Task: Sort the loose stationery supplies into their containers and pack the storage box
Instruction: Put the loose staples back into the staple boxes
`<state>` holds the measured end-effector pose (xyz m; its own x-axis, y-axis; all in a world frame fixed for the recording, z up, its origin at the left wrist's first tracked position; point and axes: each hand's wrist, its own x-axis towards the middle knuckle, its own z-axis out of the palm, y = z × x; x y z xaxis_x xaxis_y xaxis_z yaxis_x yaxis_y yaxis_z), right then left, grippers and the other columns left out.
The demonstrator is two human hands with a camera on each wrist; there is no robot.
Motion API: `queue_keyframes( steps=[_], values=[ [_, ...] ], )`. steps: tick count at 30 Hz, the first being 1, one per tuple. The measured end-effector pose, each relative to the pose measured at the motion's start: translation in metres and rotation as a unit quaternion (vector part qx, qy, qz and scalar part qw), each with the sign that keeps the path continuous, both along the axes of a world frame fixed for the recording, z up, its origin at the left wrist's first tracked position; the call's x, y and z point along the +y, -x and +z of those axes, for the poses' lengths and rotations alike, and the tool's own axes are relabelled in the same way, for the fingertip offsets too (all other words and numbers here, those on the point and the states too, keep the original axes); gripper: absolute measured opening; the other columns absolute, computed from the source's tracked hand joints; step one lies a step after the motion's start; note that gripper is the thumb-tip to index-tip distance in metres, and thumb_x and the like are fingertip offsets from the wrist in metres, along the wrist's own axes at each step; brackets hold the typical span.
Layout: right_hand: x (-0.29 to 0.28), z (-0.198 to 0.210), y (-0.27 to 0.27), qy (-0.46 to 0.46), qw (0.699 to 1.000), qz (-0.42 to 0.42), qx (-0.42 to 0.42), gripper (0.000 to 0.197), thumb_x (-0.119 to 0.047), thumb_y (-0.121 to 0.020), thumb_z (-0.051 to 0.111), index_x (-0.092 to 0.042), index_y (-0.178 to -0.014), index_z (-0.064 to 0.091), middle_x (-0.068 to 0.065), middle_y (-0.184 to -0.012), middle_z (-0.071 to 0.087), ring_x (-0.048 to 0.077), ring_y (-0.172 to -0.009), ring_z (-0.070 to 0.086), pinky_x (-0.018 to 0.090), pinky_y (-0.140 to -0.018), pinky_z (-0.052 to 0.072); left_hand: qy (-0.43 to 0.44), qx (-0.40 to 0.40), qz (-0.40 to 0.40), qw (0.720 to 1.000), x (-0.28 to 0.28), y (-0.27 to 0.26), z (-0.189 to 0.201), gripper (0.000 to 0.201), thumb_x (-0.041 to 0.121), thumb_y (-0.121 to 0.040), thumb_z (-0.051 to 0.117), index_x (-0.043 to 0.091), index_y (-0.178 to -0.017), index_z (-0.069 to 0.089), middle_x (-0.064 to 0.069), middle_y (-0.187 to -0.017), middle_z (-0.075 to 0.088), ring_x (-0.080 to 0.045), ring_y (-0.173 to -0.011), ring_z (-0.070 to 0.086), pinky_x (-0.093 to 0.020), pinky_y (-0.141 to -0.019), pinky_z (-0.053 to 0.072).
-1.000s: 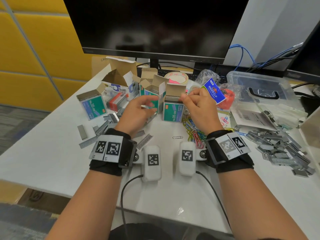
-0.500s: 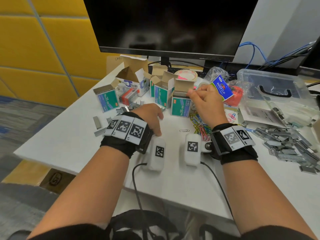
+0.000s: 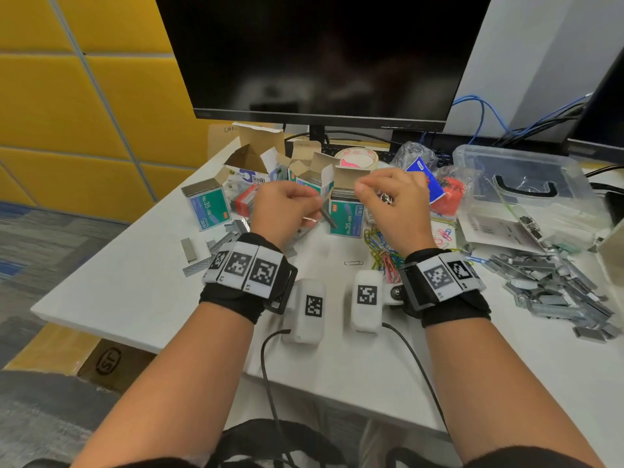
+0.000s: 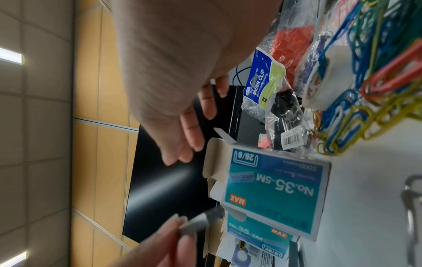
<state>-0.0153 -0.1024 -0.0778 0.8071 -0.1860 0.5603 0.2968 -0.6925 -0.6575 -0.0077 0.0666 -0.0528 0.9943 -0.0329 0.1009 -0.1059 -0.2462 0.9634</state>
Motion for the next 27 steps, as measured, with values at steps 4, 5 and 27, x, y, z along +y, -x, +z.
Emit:
queue_keyframes(
  steps=[4,5,27],
  values=[
    [0.004,-0.001,0.003,-0.002,0.994,0.11,-0.002,0.023,-0.036,-0.08,0.071,-0.026,-0.101,0.073,-0.013,-0.096,0.067,0.016,-0.101,0.046,0.028,-0.089,0.034,0.157,-0.005,0.003,0.988,-0.001,0.006,0.005,0.016,0.001,-0.085,0.064,0.0,-0.101,0.065,-0.014,-0.086,0.07,-0.012,-0.067,0.069,-0.018,-0.057,0.055],
    [0.005,-0.002,0.002,-0.008,0.992,0.126,0.019,0.025,-0.034,-0.079,0.073,-0.027,-0.103,0.072,-0.009,-0.097,0.068,0.016,-0.1,0.047,0.021,-0.088,0.035,0.185,-0.004,0.0,0.983,-0.002,0.007,0.006,0.015,0.0,-0.085,0.063,0.0,-0.1,0.064,-0.013,-0.085,0.07,-0.011,-0.065,0.069,-0.017,-0.058,0.055],
    [-0.001,-0.008,-0.004,-0.05,0.998,0.044,0.008,0.027,-0.034,-0.084,0.066,-0.024,-0.109,0.07,0.009,-0.096,0.067,0.024,-0.098,0.053,0.044,-0.079,0.049,-0.54,0.051,-0.137,0.829,0.014,-0.041,-0.007,0.053,0.019,-0.094,0.053,0.034,-0.142,0.038,-0.006,-0.133,0.052,-0.022,-0.11,0.051,-0.03,-0.095,0.043]
  ],
)
